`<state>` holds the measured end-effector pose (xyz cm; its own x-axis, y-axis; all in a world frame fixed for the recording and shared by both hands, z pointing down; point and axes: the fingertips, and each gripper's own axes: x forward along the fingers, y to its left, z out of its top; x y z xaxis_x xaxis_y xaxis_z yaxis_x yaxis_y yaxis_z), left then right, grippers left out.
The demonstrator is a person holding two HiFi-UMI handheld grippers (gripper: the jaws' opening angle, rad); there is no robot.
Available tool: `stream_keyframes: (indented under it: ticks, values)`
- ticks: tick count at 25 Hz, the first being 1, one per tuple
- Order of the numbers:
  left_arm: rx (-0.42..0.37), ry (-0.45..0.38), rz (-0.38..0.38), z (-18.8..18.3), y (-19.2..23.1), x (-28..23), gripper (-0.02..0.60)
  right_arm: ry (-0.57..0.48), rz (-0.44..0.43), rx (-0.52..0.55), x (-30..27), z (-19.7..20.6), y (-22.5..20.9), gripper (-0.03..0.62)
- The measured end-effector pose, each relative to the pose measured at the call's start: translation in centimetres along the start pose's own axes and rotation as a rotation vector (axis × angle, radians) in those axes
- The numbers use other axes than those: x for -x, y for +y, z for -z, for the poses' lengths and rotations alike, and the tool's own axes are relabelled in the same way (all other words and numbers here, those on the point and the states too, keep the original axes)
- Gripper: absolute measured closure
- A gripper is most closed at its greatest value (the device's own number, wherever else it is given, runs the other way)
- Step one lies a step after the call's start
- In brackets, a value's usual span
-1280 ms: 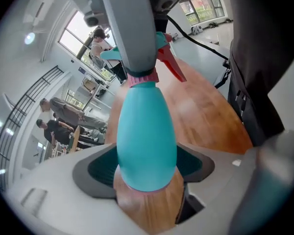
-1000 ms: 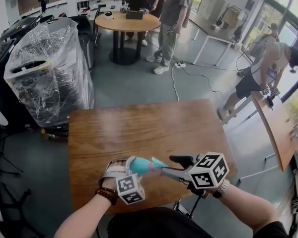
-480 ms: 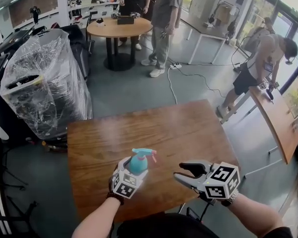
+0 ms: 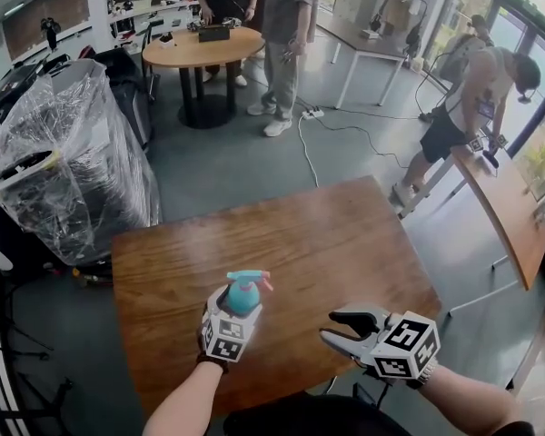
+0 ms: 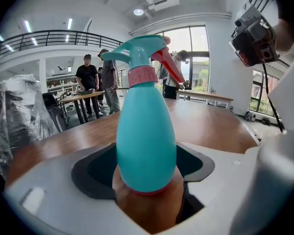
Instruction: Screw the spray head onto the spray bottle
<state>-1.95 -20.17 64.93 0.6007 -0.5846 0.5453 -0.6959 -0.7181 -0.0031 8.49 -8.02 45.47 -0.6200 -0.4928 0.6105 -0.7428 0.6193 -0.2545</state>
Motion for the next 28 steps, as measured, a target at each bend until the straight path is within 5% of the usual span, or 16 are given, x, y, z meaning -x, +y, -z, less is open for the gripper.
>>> stream_keyframes:
  ticks: [19,24,28]
  values:
    - [-0.066,0.024,0.009,-0.5,-0.3,3.4,0.145,-0.046,-0.002,0.018,-2.1,-0.2,1.1,0.499]
    - [-0.051,-0.044,0.031,-2.8,-1.7,8.1,0.278,-0.104,0.036,0.021,-3.7,-0.6,1.6,0.591]
    - [0.013,-0.070,0.021,-4.8,-2.3,11.3,0.405,-0.132,0.039,-0.015,-5.1,-1.0,2.3,0.600]
